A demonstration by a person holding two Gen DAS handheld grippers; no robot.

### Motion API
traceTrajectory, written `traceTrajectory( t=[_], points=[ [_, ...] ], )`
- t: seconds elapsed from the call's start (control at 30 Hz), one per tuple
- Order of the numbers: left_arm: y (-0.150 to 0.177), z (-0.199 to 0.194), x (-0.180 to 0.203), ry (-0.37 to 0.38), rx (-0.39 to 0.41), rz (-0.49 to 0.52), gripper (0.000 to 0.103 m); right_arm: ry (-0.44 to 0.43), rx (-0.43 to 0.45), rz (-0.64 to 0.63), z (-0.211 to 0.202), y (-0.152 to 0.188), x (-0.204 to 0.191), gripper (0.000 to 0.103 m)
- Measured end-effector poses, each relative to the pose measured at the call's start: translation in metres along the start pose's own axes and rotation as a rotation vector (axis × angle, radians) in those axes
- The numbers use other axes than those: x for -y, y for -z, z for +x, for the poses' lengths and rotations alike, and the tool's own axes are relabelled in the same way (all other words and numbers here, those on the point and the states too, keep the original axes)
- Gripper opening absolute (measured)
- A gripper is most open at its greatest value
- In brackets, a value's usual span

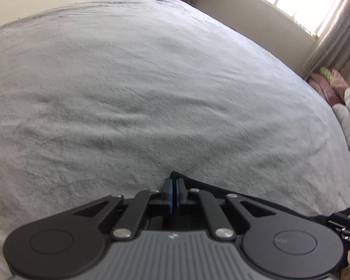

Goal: Fold clothes

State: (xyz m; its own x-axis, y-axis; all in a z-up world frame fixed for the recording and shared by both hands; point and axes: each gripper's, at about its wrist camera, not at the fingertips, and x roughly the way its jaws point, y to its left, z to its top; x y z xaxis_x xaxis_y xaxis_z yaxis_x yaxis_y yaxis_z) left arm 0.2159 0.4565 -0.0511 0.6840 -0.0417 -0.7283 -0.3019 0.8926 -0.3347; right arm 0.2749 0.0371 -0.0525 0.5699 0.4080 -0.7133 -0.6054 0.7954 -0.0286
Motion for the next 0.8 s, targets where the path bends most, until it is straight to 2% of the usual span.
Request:
traceTrajectory(
  t=[0.03, 0.07, 0.17, 0.23, 0.37, 0.43, 0.5, 0.53, 0.57, 0.6, 0.63, 0.8],
  points=[
    [0.001, -0.002, -0.001, 0.009, 0.016, -0.011, 0.002, -0.019, 0.006, 0.007, -0.001, -0.001, -0.001, 0.016],
    [0.002, -0.005, -0.002, 0.020, 0.041, -0.020, 0.002, -0.023, 0.018, 0.023, -0.003, -0.002, -0.001, 0.003],
    [-0.001, -0.020, -0.011, 0.068, 0.144, -0.079, 0.002, 0.046, 0.127, 0.006, -0.018, -0.002, -0.010, 0.004],
    [-0.004, -0.022, -0.016, 0.068, 0.182, -0.120, 0.002, 0.085, 0.176, 0.004, -0.020, -0.002, -0.012, 0.004],
    [-0.001, -0.004, -0.014, 0.008, 0.158, -0.099, 0.003, 0.142, 0.177, 0.008, -0.004, -0.004, -0.015, 0.004],
    [0.004, 0.006, -0.008, -0.046, 0.141, -0.044, 0.007, 0.155, 0.123, 0.016, 0.012, -0.001, -0.017, 0.012],
    [0.007, 0.007, -0.004, -0.076, 0.151, -0.019, 0.009, 0.192, 0.129, 0.007, 0.016, -0.001, -0.021, 0.019],
    [0.006, 0.003, -0.004, -0.088, 0.161, -0.027, 0.018, 0.216, 0.128, 0.004, 0.016, -0.002, -0.022, 0.029],
    [0.005, -0.002, -0.003, -0.099, 0.170, -0.035, 0.031, 0.228, 0.130, 0.011, 0.014, -0.003, -0.021, 0.034],
    [0.004, -0.007, -0.003, -0.113, 0.184, -0.041, 0.039, 0.237, 0.132, 0.021, 0.011, -0.004, -0.020, 0.045],
    [0.002, -0.016, -0.003, -0.134, 0.205, -0.044, 0.048, 0.232, 0.139, 0.037, 0.006, -0.005, -0.017, 0.051],
    [-0.006, -0.060, -0.005, -0.178, 0.243, -0.055, 0.054, 0.209, 0.157, 0.116, -0.026, 0.000, -0.006, 0.053]
  ],
)
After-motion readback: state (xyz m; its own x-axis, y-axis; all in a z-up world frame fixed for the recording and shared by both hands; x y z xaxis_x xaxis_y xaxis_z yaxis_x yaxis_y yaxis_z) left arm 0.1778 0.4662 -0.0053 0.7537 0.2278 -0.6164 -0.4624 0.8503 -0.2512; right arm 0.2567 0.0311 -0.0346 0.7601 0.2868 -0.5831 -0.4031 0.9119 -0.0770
